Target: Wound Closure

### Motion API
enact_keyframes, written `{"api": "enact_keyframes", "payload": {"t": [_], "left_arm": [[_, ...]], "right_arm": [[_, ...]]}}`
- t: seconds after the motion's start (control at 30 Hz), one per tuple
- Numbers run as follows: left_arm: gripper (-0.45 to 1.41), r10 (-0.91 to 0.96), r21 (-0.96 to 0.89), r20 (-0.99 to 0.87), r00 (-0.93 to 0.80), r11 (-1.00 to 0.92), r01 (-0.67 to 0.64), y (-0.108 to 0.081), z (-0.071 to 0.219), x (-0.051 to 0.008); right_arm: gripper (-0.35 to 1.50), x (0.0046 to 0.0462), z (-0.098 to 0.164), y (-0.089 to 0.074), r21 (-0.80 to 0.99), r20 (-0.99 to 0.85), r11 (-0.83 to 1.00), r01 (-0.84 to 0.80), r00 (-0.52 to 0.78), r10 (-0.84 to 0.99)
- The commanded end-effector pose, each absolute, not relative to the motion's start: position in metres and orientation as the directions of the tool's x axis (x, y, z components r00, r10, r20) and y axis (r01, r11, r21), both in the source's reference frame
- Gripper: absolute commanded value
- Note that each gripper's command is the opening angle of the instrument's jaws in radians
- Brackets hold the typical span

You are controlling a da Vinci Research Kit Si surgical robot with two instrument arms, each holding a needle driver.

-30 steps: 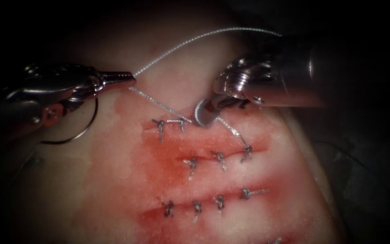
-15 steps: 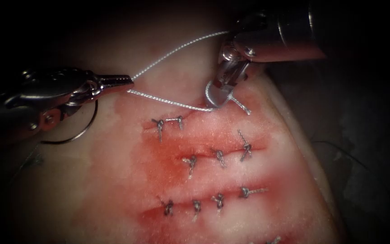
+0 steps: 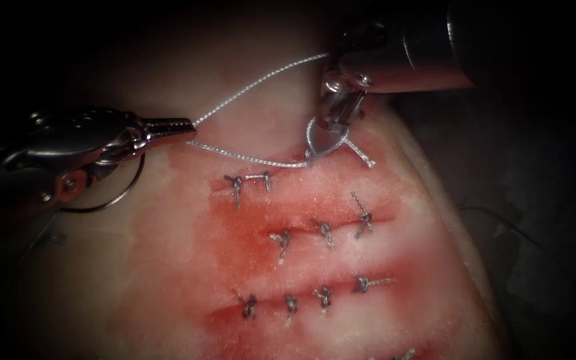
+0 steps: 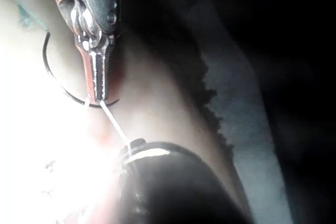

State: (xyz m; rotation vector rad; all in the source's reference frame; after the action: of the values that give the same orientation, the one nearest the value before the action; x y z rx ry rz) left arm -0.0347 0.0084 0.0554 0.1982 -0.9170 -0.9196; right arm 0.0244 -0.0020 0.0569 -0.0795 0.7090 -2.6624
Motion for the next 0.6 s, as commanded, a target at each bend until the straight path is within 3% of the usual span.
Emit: {"api": "enact_keyframes", "payload": {"t": [0.03,0.6], "left_arm": [[-0.45,-0.753,0.508,0.600,0.268,0.618,0.599,0.0096,0.0554,-0.0352],[-0.45,-0.745,0.502,0.609,0.272,0.628,0.595,0.0096,0.0556,-0.0352]], "right_arm": [[-0.35,0.0254,0.0571,-0.0013,-0.483,-0.038,-0.809,0.334,-0.932,-0.361],[-0.35,0.0260,0.0622,-0.0053,-0.551,-0.062,-0.787,0.277,-0.954,-0.292]]}}
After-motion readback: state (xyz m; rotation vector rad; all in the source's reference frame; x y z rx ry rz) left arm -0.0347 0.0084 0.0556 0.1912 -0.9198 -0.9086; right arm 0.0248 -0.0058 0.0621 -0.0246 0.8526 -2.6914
